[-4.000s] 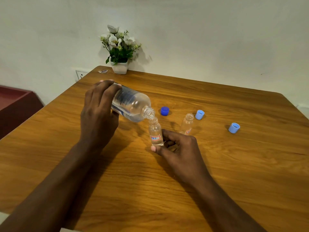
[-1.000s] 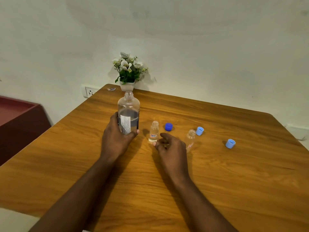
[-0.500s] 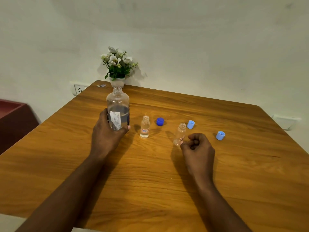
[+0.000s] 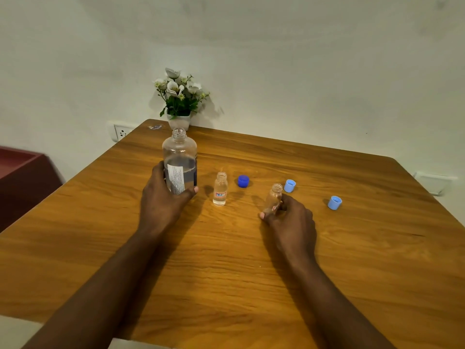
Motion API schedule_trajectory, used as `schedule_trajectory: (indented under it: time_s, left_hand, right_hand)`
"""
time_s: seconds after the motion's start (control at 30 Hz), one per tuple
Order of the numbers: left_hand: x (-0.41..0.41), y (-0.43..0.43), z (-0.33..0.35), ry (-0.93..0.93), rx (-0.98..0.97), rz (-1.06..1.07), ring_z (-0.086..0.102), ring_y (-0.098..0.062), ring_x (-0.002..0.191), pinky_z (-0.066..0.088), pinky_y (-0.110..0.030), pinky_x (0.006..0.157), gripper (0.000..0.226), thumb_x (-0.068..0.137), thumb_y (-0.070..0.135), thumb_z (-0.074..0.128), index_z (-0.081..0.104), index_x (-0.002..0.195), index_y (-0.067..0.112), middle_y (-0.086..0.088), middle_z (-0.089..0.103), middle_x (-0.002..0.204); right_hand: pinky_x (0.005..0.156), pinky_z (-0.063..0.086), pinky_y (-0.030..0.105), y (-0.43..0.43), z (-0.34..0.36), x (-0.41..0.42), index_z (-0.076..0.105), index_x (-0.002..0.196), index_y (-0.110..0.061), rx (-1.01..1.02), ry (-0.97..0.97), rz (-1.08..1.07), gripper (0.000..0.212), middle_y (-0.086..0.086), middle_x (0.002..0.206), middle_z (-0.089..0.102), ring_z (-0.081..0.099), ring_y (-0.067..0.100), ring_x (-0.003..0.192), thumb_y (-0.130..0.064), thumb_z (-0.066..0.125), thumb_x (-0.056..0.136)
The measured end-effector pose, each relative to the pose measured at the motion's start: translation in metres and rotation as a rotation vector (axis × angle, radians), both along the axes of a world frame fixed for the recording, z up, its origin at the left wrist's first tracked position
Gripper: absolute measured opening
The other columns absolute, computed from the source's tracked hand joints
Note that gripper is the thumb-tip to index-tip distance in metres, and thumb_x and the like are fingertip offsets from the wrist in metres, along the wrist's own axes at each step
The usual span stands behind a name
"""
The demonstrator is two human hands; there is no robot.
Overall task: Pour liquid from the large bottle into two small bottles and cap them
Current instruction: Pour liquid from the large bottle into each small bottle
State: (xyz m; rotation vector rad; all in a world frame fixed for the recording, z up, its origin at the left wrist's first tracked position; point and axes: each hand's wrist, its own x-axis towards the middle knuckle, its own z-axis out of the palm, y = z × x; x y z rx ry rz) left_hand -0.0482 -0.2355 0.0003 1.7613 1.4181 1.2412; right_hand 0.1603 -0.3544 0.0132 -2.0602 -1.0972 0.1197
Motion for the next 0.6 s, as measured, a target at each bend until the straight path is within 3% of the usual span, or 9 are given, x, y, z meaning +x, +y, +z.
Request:
schedule_trajectory:
  time_s: [0.13, 0.3, 0.6]
  left_hand:
    - [0.0, 0.0, -0.001, -0.008, -0.003, -0.003, 0.047, -0.022, 0.126, 0.046, -0.047, 0.099, 0.091, 0.068, 0.039, 0.082, 0.031, 0.141, 0.023, -0.001, 0.048, 0.14]
    - [0.0, 0.003, -0.001, -0.007, -0.016, 0.002, 0.046, -0.022, 0.128, 0.045, -0.048, 0.1, 0.092, 0.067, 0.04, 0.082, 0.03, 0.142, 0.024, 0.0, 0.047, 0.142]
    - [0.001, 0.006, -0.002, -0.016, 0.017, 0.041, 0.053, -0.016, 0.114, 0.049, -0.034, 0.087, 0.081, 0.067, 0.036, 0.083, 0.041, 0.133, 0.022, 0.001, 0.056, 0.127]
  right_hand:
    - [0.075, 0.051, 0.032, -0.003, 0.001, -0.004, 0.066, 0.114, -0.022, 0.011, -0.015, 0.034, 0.036, -0.006, 0.1, 0.072, 0.065, 0.016, 0.096, -0.031, 0.075, 0.081]
    - [0.081, 0.052, 0.031, -0.012, -0.001, -0.023, 0.06, 0.127, -0.025, 0.068, 0.024, 0.291, 0.046, -0.011, 0.107, 0.064, 0.059, 0.005, 0.092, -0.027, 0.072, 0.082]
    - [0.08, 0.051, 0.03, 0.003, -0.002, -0.067, 0.065, 0.115, -0.024, 0.131, 0.097, 0.566, 0.032, -0.012, 0.101, 0.058, 0.056, 0.001, 0.091, -0.025, 0.071, 0.083]
